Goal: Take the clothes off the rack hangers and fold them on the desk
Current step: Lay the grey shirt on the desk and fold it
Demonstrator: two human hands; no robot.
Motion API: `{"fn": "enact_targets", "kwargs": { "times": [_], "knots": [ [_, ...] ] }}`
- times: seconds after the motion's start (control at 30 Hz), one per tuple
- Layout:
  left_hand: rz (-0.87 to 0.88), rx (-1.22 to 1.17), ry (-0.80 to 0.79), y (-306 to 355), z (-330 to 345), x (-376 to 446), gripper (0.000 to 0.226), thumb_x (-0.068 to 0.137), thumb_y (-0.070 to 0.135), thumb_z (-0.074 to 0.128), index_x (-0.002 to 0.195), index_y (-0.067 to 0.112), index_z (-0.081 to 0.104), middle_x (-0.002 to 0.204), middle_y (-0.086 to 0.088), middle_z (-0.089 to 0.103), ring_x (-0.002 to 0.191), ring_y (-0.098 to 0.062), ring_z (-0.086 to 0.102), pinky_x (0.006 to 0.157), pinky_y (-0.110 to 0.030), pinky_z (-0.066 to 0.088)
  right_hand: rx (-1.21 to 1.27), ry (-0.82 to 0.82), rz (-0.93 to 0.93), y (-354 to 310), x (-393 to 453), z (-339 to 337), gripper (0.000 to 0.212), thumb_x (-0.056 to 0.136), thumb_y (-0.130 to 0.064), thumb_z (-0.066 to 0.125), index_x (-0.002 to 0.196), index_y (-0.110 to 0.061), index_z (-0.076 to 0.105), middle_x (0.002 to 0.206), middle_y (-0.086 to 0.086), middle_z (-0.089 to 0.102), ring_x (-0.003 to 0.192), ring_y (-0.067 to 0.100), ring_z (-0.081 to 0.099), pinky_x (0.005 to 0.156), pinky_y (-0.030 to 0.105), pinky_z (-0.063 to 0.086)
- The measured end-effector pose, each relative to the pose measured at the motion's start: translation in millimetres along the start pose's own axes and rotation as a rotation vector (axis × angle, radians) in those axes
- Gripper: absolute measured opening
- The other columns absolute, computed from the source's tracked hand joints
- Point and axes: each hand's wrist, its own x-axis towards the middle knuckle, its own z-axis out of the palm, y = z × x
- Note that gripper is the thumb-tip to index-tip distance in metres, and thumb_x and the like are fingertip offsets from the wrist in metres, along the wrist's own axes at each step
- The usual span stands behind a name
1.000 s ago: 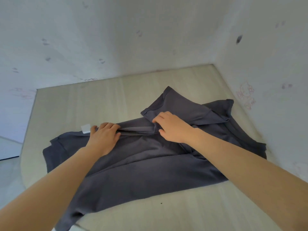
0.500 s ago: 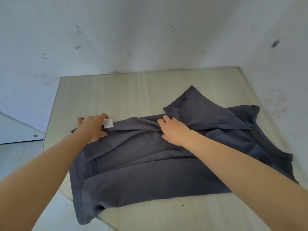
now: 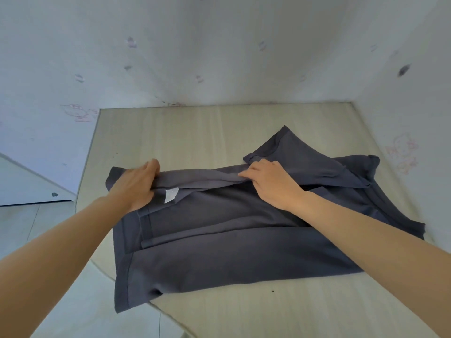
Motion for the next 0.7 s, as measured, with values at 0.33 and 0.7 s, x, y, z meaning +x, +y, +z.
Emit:
{"fn": "enact_targets", "kwargs": {
  "times": [0.33, 0.7],
  "knots": [
    [0.376, 0.387, 0.034, 11.5, 11.6, -56.7, 0.04, 0.048, 0.009, 0.085, 0.067, 0.02, 0.052, 0.051, 0.007, 0.052, 0.045, -0.019, 0.051, 0.055, -0.032, 0.044, -0.119, -0.256, -0.168, -6.8, -67.9, 19.6, 0.053, 0.094, -0.008, 0.045, 0.144, -0.025, 0.039, 0.128, 0.002, 0.045, 0.111, 0.022, 0.043, 0.087, 0.033, 0.043],
    [-0.039, 0.185, -0.459, 50.5, 16.8, -100.1, 0.037, 0.09, 0.018, 0.049, 0.125, 0.027, 0.051, 0.111, 0.009, 0.047, 0.102, -0.016, 0.054, 0.078, -0.028, 0.047, 0.061, -0.175, -0.026, 1.6, -92.8, 9.0, 0.04, 0.098, -0.014, 0.042, 0.138, -0.018, 0.045, 0.137, -0.002, 0.04, 0.124, 0.018, 0.039, 0.092, 0.034, 0.048]
  ]
}}
